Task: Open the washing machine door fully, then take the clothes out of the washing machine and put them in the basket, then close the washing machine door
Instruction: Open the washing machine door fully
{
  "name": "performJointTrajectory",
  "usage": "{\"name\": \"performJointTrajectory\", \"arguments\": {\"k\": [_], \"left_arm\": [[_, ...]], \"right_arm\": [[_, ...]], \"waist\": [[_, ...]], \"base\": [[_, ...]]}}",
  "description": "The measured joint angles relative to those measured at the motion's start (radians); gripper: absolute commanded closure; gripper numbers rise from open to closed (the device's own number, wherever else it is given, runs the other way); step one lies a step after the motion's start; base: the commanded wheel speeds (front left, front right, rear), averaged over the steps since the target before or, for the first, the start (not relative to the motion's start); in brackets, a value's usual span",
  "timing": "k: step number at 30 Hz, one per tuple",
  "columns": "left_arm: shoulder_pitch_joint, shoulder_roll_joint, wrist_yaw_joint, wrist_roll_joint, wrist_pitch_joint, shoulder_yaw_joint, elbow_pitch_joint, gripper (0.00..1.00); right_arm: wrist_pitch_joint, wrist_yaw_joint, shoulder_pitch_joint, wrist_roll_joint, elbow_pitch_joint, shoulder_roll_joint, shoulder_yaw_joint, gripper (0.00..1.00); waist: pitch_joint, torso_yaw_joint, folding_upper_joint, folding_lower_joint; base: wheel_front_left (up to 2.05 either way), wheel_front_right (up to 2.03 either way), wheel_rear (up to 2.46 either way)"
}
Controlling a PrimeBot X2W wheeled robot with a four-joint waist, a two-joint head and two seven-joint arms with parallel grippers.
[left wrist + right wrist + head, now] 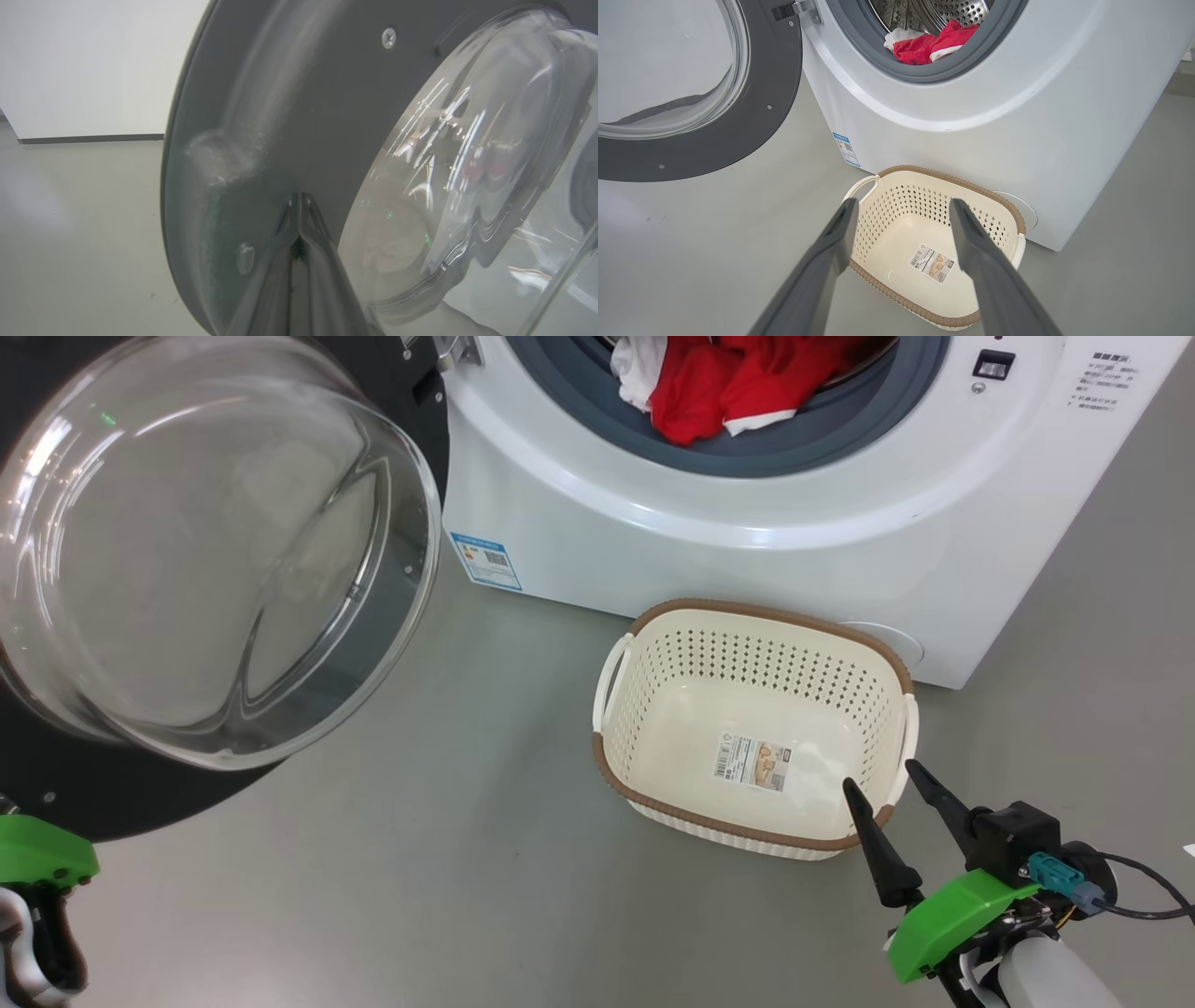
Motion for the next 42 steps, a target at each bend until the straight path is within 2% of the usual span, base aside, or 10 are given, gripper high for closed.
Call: {"name": "performJointTrajectory", "arguments": {"k": [3, 4, 6, 14, 25, 31, 42], "left_arm": [[0.000, -0.005, -0.003, 0.013, 0.000, 0.016, -0.004, 1.00], [0.002, -0.011, -0.019, 0.015, 0.000, 0.028, -0.021, 0.56], [0.008, -0.028, -0.030, 0.015, 0.000, 0.048, -0.053, 0.00], [0.086, -0.040, -0.062, 0.051, -0.003, 0.046, -0.236, 0.00], [0.169, -0.050, -0.125, 0.101, 0.078, -0.111, -0.509, 0.00], [0.223, -0.068, -0.174, 0.067, 0.091, -0.152, -0.529, 0.00], [0.320, -0.084, -0.212, 0.045, 0.074, -0.238, -0.546, 0.00]], "right_arm": [[0.000, 0.000, -0.001, 0.000, 0.002, 0.006, 0.000, 0.00], [0.000, 0.000, -0.001, 0.000, 0.002, 0.016, -0.001, 0.00], [0.000, 0.000, -0.001, 0.000, 0.001, 0.025, -0.004, 0.00], [0.000, 0.000, 0.002, 0.000, -0.024, 0.049, -0.052, 0.00], [0.000, 0.000, 0.009, -0.034, -0.166, 0.085, -0.114, 0.00], [0.000, 0.000, 0.046, -0.053, -0.233, 0.088, -0.140, 0.00], [0.000, 0.000, 0.115, -0.054, -0.302, 0.091, -0.144, 0.00]], "waist": [[-0.009, -0.005, 0.0000, 0.0000], [-0.018, -0.009, 0.0000, 0.0000], [-0.028, -0.014, 0.0000, 0.0000], [-0.080, -0.038, 0.0000, 0.0000], [-0.134, -0.130, 0.0000, 0.0000], [-0.163, -0.208, 0.0000, 0.0000], [-0.218, -0.369, 0.0000, 0.0000]], "base": [[0.00, 0.00, 0.00], [0.00, 0.00, 0.00], [0.00, 0.00, 0.00], [0.00, 0.00, 0.00], [0.00, 0.00, 0.00], [0.00, 0.00, 0.00], [0.00, 0.00, 0.00]]}}
